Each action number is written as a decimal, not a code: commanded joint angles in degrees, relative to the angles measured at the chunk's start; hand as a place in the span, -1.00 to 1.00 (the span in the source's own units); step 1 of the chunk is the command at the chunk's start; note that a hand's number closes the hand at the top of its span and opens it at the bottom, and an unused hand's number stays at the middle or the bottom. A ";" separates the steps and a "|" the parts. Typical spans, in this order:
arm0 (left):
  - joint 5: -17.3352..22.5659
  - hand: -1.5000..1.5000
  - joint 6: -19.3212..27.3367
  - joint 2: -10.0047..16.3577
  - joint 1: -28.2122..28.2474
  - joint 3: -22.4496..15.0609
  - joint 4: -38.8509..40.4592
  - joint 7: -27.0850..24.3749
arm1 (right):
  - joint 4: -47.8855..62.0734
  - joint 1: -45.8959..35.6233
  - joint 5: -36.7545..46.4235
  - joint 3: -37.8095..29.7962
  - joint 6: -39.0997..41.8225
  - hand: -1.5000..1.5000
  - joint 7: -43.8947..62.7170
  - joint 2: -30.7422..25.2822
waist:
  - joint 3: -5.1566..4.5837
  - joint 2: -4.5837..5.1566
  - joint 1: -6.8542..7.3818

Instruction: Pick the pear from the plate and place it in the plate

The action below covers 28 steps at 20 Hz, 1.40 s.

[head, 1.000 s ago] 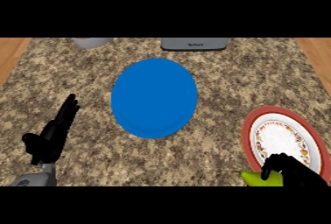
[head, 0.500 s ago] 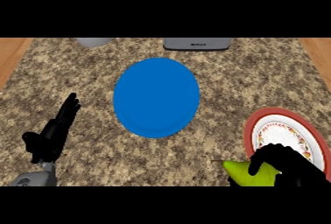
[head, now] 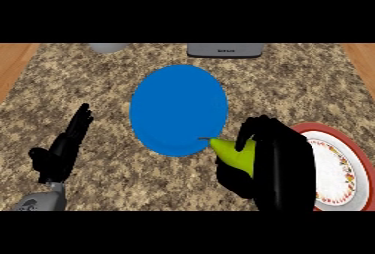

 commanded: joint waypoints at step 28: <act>-2.12 0.00 -0.14 -2.43 -0.90 -1.41 1.48 -1.93 | 68.42 -40.71 -38.54 -0.36 -52.42 -1.00 3.41 0.41 | 0.03 0.71 2.42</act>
